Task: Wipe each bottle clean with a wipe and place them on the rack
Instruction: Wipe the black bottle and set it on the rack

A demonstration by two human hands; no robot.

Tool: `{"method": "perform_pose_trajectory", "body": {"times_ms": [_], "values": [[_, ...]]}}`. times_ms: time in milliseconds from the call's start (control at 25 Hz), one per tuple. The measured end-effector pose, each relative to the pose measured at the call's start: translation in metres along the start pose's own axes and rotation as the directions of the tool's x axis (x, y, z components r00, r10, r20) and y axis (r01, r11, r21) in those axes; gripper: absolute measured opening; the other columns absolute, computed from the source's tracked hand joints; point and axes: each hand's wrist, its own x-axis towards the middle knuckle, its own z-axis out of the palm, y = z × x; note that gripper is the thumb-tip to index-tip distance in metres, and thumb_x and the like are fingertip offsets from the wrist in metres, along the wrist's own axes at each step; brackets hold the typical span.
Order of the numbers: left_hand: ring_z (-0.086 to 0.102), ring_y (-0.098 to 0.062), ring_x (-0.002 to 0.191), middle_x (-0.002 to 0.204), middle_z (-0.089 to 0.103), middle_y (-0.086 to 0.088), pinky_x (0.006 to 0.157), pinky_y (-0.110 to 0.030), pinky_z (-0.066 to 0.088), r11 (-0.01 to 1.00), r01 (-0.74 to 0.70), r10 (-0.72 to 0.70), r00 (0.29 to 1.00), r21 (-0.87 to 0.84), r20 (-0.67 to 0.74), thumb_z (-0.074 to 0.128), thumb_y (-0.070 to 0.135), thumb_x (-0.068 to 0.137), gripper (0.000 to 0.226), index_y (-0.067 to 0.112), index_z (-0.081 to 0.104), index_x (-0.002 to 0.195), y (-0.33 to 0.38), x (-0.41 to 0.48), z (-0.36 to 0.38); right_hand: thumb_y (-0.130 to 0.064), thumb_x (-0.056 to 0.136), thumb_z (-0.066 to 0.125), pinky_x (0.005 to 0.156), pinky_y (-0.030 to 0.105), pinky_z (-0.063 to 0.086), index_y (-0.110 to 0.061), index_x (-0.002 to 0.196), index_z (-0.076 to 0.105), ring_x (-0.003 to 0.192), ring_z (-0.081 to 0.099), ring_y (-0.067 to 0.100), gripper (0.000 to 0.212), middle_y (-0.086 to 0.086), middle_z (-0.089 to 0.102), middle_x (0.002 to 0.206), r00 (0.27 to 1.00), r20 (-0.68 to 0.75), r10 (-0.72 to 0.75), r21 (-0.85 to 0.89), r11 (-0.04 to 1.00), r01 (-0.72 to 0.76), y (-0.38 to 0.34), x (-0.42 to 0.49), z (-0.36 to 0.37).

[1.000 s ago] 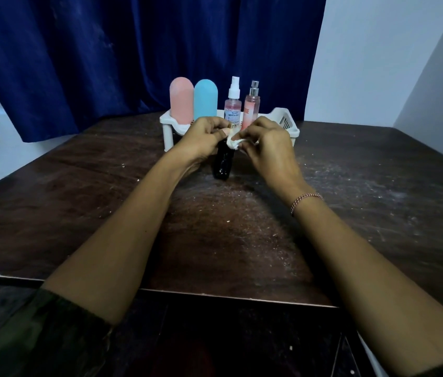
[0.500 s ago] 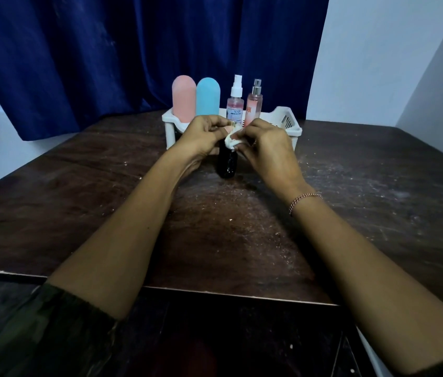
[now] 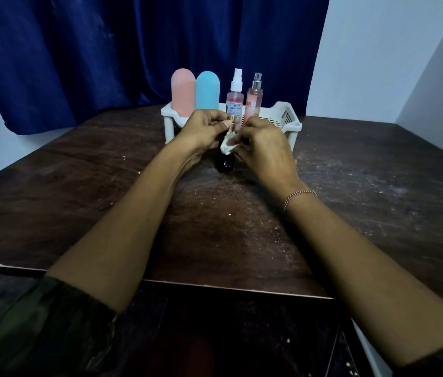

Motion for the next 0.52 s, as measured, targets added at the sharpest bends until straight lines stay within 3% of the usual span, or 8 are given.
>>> {"method": "perform_pose_trajectory", "body": {"times_ms": [80,240,400,520], "values": [[0.063,-0.007,0.074,0.083,0.064,-0.002,0.069,-0.024,0.055,1.000,0.006,-0.006,1.000,-0.007,-0.005,0.047,0.004,0.095,0.023,-0.004,0.057,0.115,-0.0007,0.0007,-0.0010,-0.011,0.079,0.068,0.077,0.040,0.050,-0.007,0.096,0.070,0.094,0.056,0.026,0.018,0.008,0.060,0.099,1.000,0.025,-0.008,-0.030,1.000,0.009,-0.0009,-0.0006,0.0015],[0.061,0.000,0.059,0.079,0.062,-0.001,0.053,-0.014,0.050,1.000,-0.002,0.002,1.000,0.020,-0.018,0.047,0.003,0.095,0.023,-0.004,0.056,0.115,-0.0003,0.0006,0.0019,-0.011,0.078,0.070,0.071,0.039,0.050,-0.007,0.091,0.070,0.082,0.058,0.025,0.014,0.008,0.058,0.091,0.994,-0.097,0.040,0.049,0.998,-0.035,-0.0025,0.0012,0.0035],[0.062,-0.009,0.079,0.088,0.064,-0.003,0.076,-0.028,0.053,0.999,0.020,-0.021,0.999,-0.034,-0.030,0.046,0.003,0.096,0.025,-0.005,0.054,0.118,-0.0025,0.0030,0.0001,-0.009,0.077,0.070,0.078,0.030,0.047,-0.008,0.092,0.071,0.086,0.060,0.022,0.015,0.006,0.062,0.097,0.999,0.015,0.051,0.100,0.994,-0.052,-0.0012,-0.0017,0.0056],[0.061,-0.011,0.075,0.087,0.063,-0.003,0.070,-0.025,0.054,0.999,0.020,-0.022,0.998,-0.042,-0.052,0.047,0.003,0.095,0.025,-0.007,0.054,0.117,-0.0021,0.0019,-0.0004,-0.006,0.078,0.069,0.076,0.029,0.045,-0.004,0.092,0.070,0.083,0.058,0.023,0.015,0.010,0.060,0.095,0.998,-0.010,0.055,0.134,0.990,-0.054,-0.0045,-0.0002,0.0078]]}}
